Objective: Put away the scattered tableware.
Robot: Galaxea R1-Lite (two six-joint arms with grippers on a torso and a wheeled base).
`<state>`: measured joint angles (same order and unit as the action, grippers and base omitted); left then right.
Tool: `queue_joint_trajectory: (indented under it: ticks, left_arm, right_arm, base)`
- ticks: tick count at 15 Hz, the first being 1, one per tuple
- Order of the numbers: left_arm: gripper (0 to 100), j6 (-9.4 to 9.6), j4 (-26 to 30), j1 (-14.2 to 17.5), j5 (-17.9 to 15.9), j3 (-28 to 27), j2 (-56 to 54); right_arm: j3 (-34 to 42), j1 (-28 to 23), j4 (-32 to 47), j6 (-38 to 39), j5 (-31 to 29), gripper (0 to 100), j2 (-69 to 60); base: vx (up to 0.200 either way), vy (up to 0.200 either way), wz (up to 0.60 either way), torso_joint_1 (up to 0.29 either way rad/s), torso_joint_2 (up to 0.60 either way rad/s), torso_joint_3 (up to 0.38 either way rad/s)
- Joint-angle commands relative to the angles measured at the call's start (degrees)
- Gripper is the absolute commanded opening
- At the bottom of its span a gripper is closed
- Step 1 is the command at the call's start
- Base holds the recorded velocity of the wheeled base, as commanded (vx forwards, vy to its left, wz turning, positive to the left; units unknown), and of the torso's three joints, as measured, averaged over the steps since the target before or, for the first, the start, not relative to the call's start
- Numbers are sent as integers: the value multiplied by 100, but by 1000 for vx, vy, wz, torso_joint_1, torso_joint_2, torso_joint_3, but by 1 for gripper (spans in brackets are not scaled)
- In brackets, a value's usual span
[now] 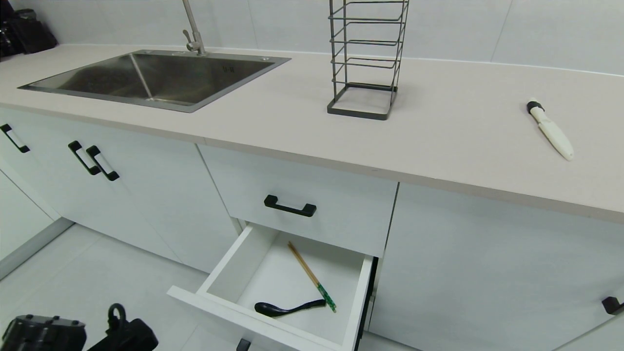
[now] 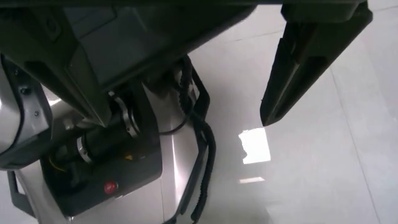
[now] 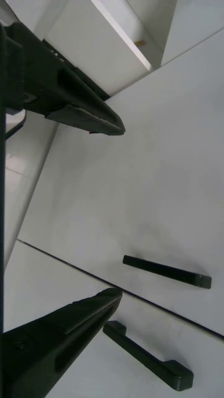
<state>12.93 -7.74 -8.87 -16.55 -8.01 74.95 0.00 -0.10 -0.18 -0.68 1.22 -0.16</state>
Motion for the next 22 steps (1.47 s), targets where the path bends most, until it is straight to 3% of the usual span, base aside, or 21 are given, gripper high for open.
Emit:
queue_joint_trajectory:
  ticks: [1, 3, 5, 7, 9, 15, 19, 22]
  left_arm:
    - [100, -37, -843, -528, 126, -25, 1461]
    - [100, -89, -1379, -659, 399, -16, 1953]
    - [100, -124, -1581, -835, 451, 10, 2006]
    - [100, -432, -1599, -993, 618, -87, 1980]
    - [100, -538, -1652, -993, 882, -140, 1980]
    - [100, -661, -2829, -1020, 908, -78, 2410]
    - [100, -678, -3102, -1020, 926, -157, 2569]
    - [100, -863, -3260, -1020, 1084, -342, 2709]
  right_arm:
    - [0, 1, 1, -2, 1, 100, 16]
    - [0, 1, 1, -2, 1, 100, 16]
    - [0, 1, 1, -2, 1, 100, 16]
    - [0, 1, 1, -2, 1, 100, 16]
    - [0, 1, 1, -2, 1, 100, 16]
    - [0, 1, 1, -2, 1, 100, 16]
    - [0, 1, 1, -2, 1, 100, 16]
    - [0, 1, 1, -2, 1, 100, 16]
  base:
    - [0, 0, 0, 0, 0, 0]
    - [0, 0, 0, 0, 0, 0]
    - [0, 0, 0, 0, 0, 0]
    - [0, 0, 0, 0, 0, 0]
    - [0, 0, 0, 0, 0, 0]
    - [0, 0, 0, 0, 0, 0]
    - [0, 0, 0, 0, 0, 0]
    - [0, 0, 0, 0, 0, 0]
